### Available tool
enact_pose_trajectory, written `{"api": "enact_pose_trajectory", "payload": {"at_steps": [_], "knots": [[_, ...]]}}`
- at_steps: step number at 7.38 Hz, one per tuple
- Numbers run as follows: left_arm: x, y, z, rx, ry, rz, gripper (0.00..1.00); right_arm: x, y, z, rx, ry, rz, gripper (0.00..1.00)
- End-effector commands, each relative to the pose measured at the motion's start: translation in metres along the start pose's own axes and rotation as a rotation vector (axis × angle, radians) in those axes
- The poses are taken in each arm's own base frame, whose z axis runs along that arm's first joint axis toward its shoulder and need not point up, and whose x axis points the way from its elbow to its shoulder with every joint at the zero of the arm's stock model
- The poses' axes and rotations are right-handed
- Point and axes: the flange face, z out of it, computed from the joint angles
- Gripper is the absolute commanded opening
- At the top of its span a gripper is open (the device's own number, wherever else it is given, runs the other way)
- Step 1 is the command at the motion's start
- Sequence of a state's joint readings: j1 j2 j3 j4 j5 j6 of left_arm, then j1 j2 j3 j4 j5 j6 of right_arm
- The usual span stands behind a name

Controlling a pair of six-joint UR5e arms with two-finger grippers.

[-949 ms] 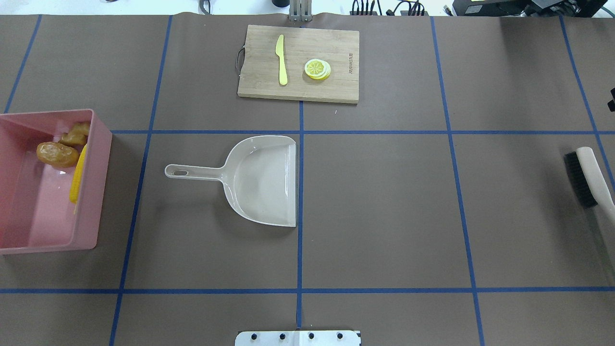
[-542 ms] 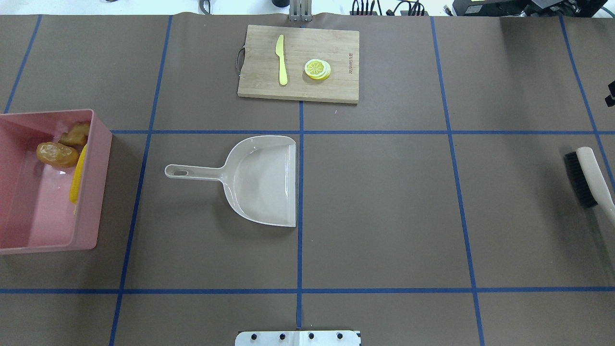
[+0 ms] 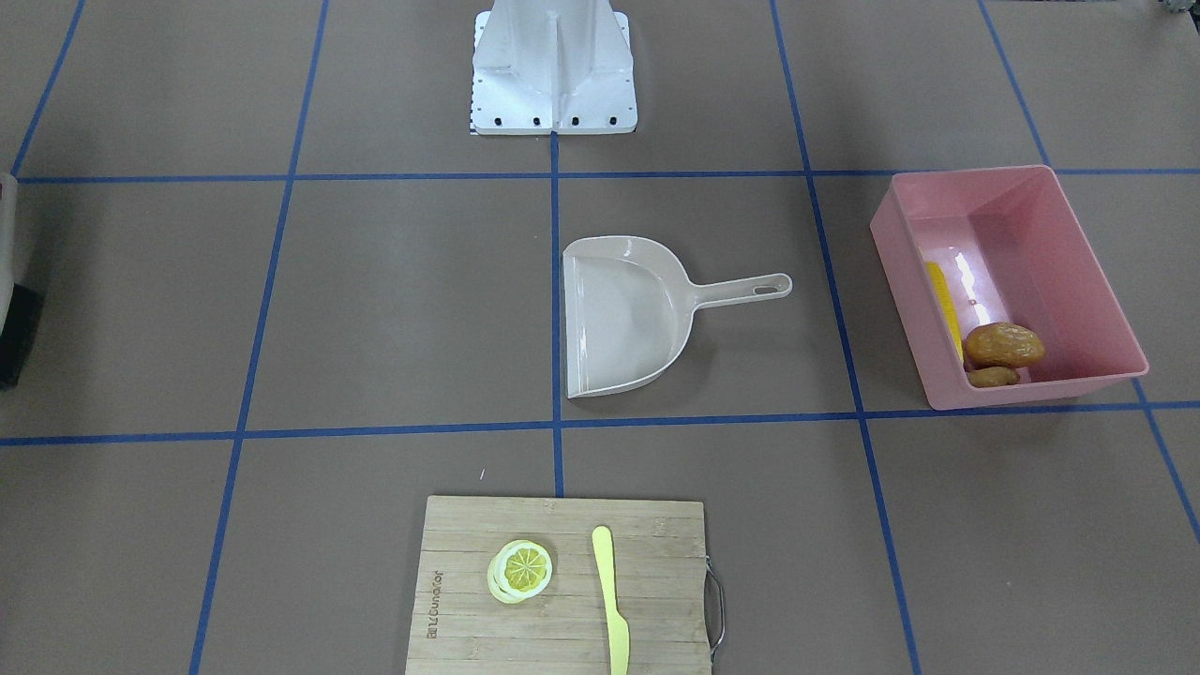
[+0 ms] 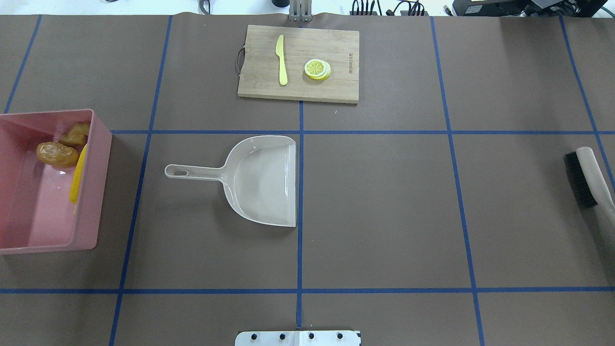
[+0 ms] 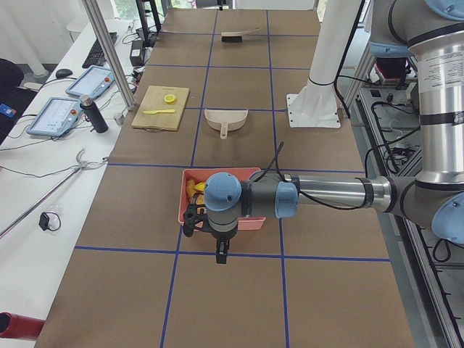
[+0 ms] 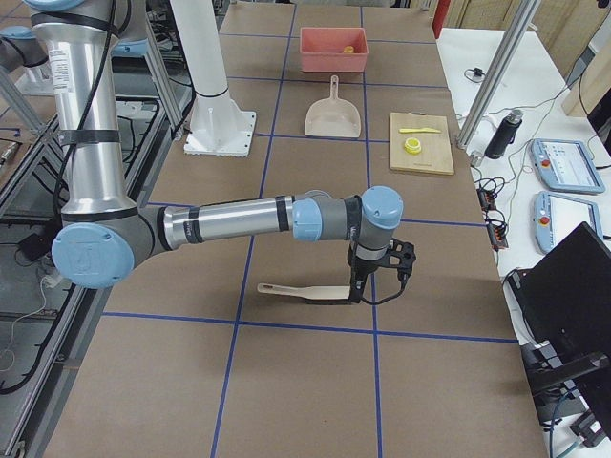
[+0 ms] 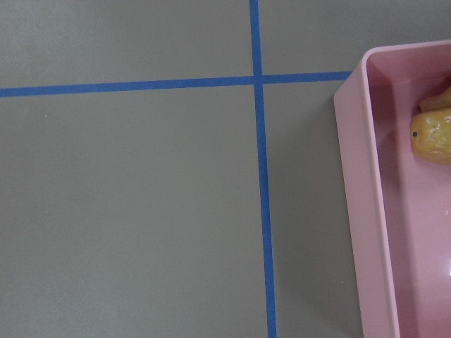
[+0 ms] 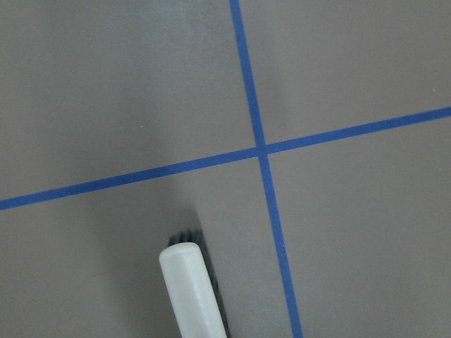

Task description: Sweep and dump trash into bin

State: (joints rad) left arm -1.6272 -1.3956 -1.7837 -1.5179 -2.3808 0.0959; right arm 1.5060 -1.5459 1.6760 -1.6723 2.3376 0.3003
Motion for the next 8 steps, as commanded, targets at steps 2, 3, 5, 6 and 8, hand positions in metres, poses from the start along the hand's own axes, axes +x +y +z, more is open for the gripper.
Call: {"api": "enact_pose_trajectory", "payload": {"at_steps": [2, 3, 5, 6, 8], "knots": [[0.004, -0.007, -0.003, 0.008, 0.001, 0.009, 0.98, 0.032, 0.020, -0.007, 0.024, -0.019, 0.039, 1.00], [0.003, -0.006, -0.003, 0.007, 0.001, 0.006, 0.98, 0.043, 0.038, -0.005, 0.019, -0.015, 0.053, 1.00], [0.003, -0.006, -0.003, 0.007, 0.002, 0.002, 0.98, 0.046, 0.045, -0.003, 0.016, -0.015, 0.056, 1.00], [0.003, -0.006, -0.003, 0.007, 0.002, 0.002, 0.98, 0.038, 0.041, -0.009, 0.029, -0.016, 0.040, 1.00], [0.004, -0.006, -0.003, 0.007, 0.004, 0.000, 0.98, 0.036, 0.040, -0.010, 0.029, -0.017, 0.045, 1.00]]}}
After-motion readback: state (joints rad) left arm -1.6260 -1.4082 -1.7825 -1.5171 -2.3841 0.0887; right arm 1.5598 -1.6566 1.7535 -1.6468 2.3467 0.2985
